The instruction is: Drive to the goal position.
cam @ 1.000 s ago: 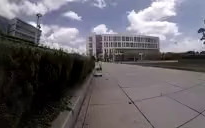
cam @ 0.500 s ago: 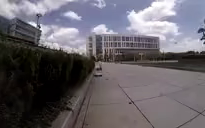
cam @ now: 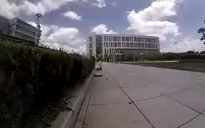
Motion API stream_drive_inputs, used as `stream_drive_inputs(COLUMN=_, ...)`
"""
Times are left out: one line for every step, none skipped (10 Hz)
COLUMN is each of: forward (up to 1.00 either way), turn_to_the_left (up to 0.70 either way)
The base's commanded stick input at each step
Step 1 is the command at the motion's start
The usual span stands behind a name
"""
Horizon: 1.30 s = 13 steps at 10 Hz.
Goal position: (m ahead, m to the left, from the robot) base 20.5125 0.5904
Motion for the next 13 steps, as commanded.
stream_drive_inputs(forward=0.04, turn_to_the_left=0.0)
stream_drive_inputs(forward=0.04, turn_to_the_left=0.0)
stream_drive_inputs(forward=0.04, turn_to_the_left=0.0)
stream_drive_inputs(forward=0.04, turn_to_the_left=0.0)
stream_drive_inputs(forward=0.03, turn_to_the_left=0.0)
stream_drive_inputs(forward=0.0, turn_to_the_left=0.0)
stream_drive_inputs(forward=0.04, turn_to_the_left=0.0)
stream_drive_inputs(forward=0.04, turn_to_the_left=0.0)
stream_drive_inputs(forward=0.04, turn_to_the_left=0.0)
stream_drive_inputs(forward=0.04, turn_to_the_left=0.0)
stream_drive_inputs(forward=0.04, turn_to_the_left=0.0)
stream_drive_inputs(forward=0.04, turn_to_the_left=0.0)
stream_drive_inputs(forward=0.04, turn_to_the_left=0.0)
